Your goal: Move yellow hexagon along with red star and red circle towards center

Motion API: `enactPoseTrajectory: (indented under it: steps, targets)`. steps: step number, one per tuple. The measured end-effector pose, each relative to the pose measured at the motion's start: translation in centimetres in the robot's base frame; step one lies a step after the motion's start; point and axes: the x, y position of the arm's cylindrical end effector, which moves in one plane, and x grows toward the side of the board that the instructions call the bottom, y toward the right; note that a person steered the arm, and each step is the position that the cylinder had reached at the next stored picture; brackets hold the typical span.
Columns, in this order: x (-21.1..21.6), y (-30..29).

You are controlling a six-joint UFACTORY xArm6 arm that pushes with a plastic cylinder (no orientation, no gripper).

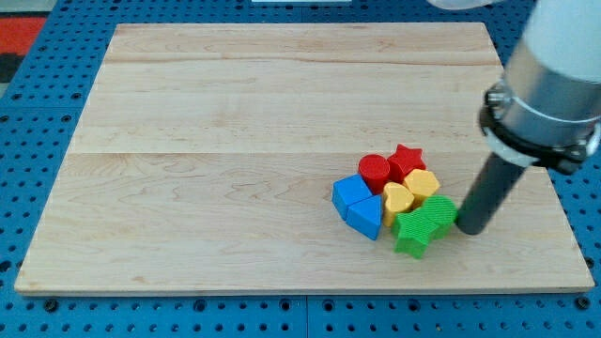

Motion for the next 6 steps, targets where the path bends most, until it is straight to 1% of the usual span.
enactPoseTrajectory:
  steps: [2, 3, 4, 5, 6]
  targets:
    - [0.0, -6.9]
    - [0.0, -7.1]
    - [-0.6, -3.8]
    - [-2.2, -1.9]
    - [-4.6, -3.2]
